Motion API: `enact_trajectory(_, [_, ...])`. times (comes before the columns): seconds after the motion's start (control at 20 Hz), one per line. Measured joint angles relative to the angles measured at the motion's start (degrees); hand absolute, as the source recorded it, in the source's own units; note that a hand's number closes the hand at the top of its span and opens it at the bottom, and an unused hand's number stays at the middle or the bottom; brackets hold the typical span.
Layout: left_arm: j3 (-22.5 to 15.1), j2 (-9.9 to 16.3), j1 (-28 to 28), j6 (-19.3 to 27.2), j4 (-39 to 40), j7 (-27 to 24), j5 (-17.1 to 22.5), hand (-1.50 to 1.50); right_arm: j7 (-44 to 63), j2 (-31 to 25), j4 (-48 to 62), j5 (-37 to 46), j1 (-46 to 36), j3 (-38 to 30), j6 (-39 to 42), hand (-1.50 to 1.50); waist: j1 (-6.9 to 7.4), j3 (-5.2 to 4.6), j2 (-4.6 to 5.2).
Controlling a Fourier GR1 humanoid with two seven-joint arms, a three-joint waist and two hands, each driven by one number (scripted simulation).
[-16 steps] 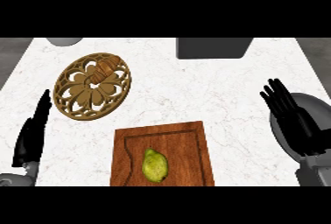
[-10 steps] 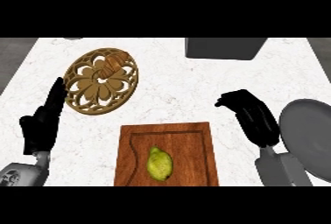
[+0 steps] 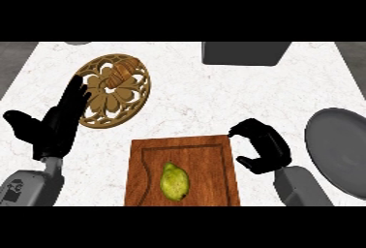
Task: Pick the pear from the cutting board and place it in the pan
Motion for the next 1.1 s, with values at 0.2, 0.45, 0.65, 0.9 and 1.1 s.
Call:
enact_trajectory(0.2, [0.2,-0.5,0.1,-0.6,-0.1,-0.1,0.2,0.0,-6.8,-2.6,6.6,7.7,-5.1,1.1,-0.3,-1.5,0.05,-0.02,-0.05])
enact_trajectory(0.45, [0.7,-0.8,-0.3,-0.8,-0.4,0.7,0.1,0.0,-10.7,-3.3,12.5,13.6,-12.8,2.5,-2.2,-1.5,-0.04,-0.06,-0.14])
enact_trajectory(0.65, [1.3,-0.5,-0.2,-1.4,-0.9,1.2,0.3,0.0,-12.0,-4.5,13.6,19.3,-17.8,6.1,-3.9,-1.5,0.02,-0.1,-0.19])
enact_trajectory(0.9, [1.4,-1.2,0.3,-1.3,-1.6,1.9,0.0,0.0,-12.6,-3.0,15.3,25.7,-23.5,10.5,-6.0,-1.5,-0.26,-0.15,-0.33])
enact_trajectory(1.1, [1.7,-1.1,0.3,-1.3,-2.0,2.5,-0.4,0.0,-11.9,-2.1,15.0,30.8,-26.4,15.9,-5.0,-1.5,-0.49,-0.18,-0.44])
